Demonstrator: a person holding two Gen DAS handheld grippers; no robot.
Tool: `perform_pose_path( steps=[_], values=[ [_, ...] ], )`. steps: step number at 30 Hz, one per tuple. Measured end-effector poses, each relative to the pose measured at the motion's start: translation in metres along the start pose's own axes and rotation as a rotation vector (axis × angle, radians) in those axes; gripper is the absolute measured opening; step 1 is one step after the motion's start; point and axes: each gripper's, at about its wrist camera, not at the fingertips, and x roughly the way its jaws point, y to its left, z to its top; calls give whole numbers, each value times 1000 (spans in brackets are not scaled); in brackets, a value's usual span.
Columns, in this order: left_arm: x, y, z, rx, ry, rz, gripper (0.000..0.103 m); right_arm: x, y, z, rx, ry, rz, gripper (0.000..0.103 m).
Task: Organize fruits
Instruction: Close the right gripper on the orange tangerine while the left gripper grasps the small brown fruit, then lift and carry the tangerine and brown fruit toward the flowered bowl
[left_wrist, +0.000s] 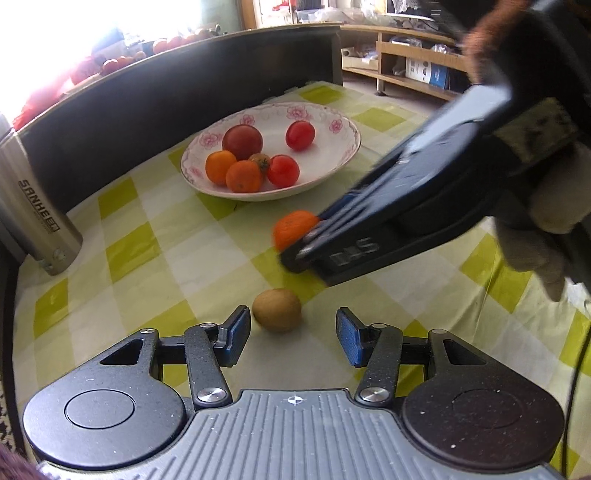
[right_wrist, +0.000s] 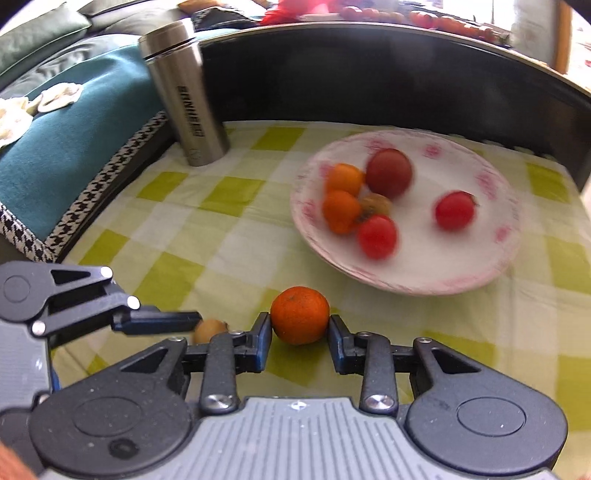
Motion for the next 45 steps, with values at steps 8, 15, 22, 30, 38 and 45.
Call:
perform_pose_path(
  steps=[8, 15, 22, 30, 38, 45],
  values=[
    [6, -1, 3, -4, -23, 25, 45, -28, -8, -27, 26, 23, -66, 39],
    [-4, -10, -2, 19, 0, 26, 37, -48, 1, -54, 20, 43, -112, 39],
    [-27, -30, -19, 44, 50, 15, 37, -64, 15, -78, -19, 46, -123, 39],
    [-35, -42, -30, 48, 52, 19, 37, -66, 14, -82, -18, 35, -110, 39],
    [-34, -40, -31, 38, 42, 40, 56, -61, 10, -82, -15, 13, -94, 48],
    [-34, -40, -31, 43, 38, 43, 57, -62, 12, -83, -36, 10, -97, 49]
  ],
)
